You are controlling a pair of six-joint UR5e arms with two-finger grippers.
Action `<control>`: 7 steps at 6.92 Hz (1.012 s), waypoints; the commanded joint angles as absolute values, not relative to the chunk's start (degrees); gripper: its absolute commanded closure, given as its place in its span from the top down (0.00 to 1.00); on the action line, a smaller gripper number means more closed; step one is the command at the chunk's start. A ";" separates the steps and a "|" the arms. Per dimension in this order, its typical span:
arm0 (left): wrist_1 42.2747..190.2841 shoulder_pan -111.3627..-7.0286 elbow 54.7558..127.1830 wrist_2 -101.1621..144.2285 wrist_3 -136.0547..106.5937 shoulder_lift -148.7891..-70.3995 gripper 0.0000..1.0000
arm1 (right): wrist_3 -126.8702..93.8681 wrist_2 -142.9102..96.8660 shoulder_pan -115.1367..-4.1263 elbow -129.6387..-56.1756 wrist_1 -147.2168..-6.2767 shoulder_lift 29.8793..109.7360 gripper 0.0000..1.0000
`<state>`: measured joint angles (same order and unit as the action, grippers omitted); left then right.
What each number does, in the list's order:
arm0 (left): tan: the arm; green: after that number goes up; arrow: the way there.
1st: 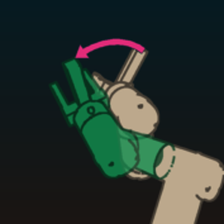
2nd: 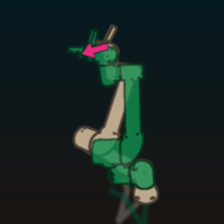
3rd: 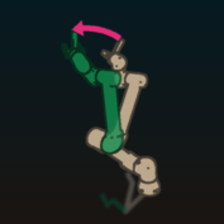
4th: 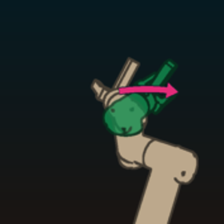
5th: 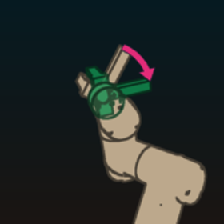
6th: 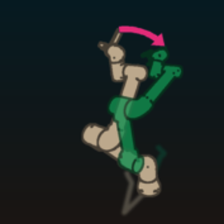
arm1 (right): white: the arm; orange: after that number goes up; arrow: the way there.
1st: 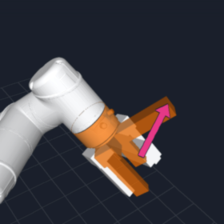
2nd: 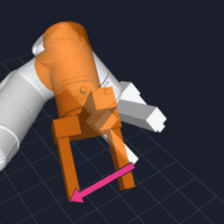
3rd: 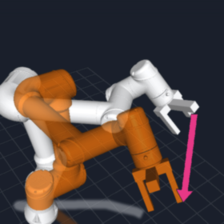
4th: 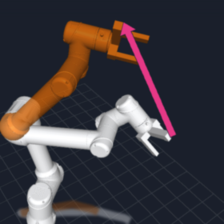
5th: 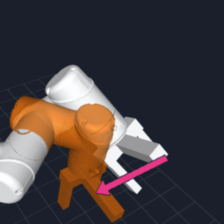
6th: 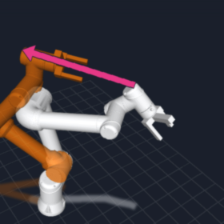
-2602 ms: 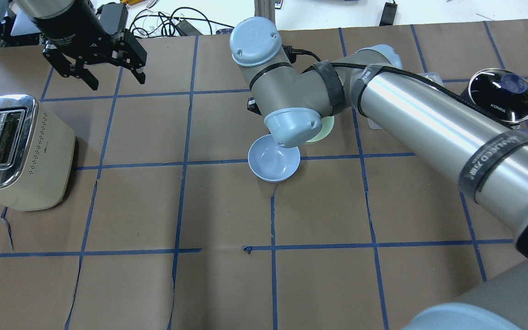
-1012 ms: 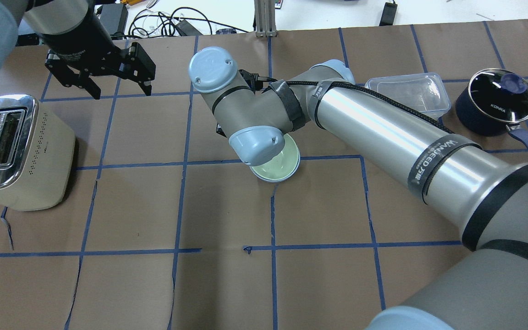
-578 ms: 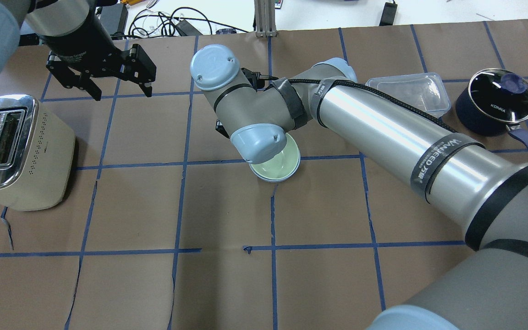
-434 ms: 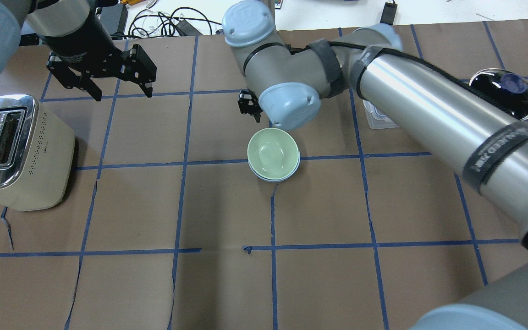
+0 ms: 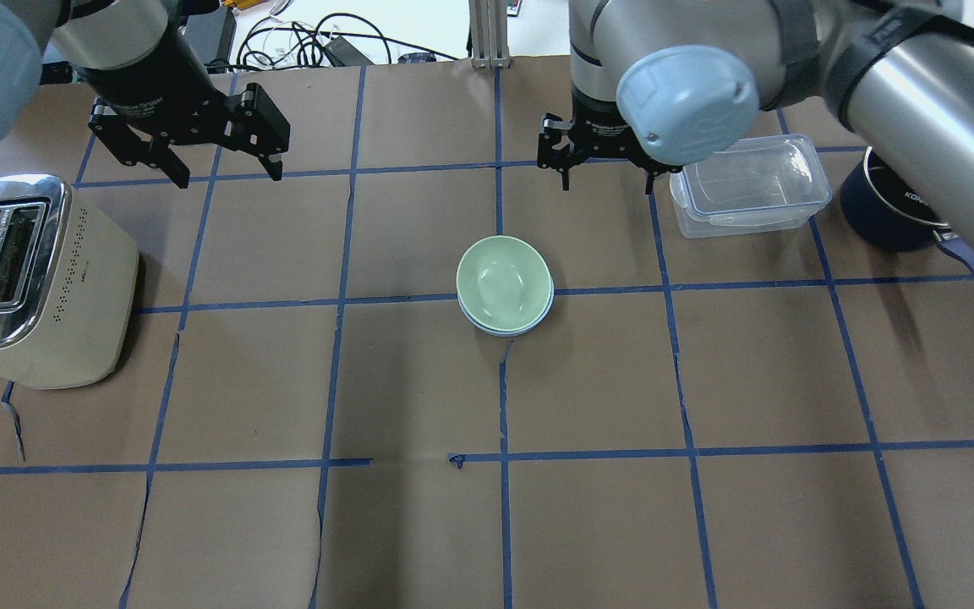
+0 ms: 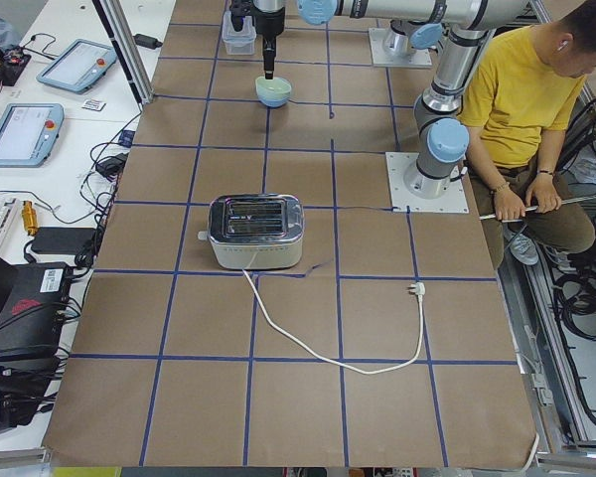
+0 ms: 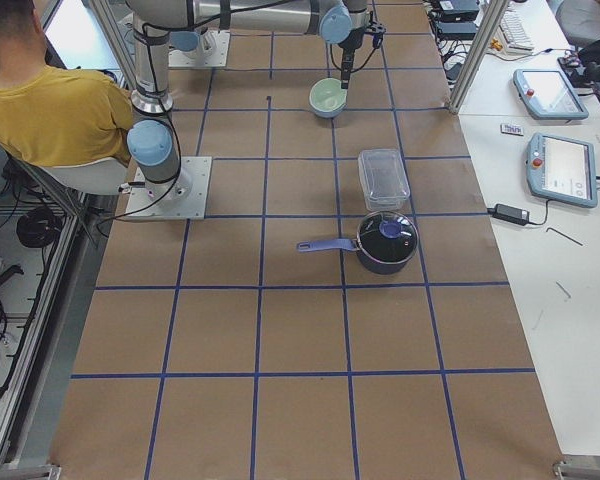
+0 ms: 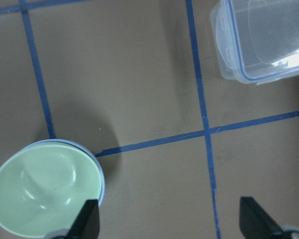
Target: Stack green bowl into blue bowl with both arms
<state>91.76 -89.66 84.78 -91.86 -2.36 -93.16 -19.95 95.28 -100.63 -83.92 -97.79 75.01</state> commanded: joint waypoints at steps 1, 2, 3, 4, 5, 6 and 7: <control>91.76 -89.74 84.55 -91.93 -2.64 -93.16 1.00 | -7.89 95.10 -94.33 -85.94 -86.89 83.28 1.00; 91.67 -89.74 84.81 -91.93 -2.55 -92.99 1.00 | -6.34 95.01 -92.57 -89.35 -86.84 86.54 1.00; 89.58 -89.74 84.81 -91.93 -2.37 -93.34 1.00 | -6.42 95.01 -92.55 -91.56 -87.01 89.53 1.00; 89.47 -89.74 84.73 -91.93 -2.37 -93.25 1.00 | -6.33 94.84 -92.11 -92.54 -86.66 90.08 1.00; 89.47 -89.74 84.90 -91.85 -2.37 -93.08 1.00 | -6.24 91.96 -91.59 -92.64 -87.01 90.00 1.00; 89.47 -89.74 84.99 -91.85 -2.37 -93.16 1.00 | -5.72 91.76 -90.62 -92.64 -86.84 90.17 1.00; 89.47 -89.74 84.82 -91.85 -2.81 -93.16 1.00 | -5.80 91.67 -90.44 -92.64 -86.75 90.96 1.00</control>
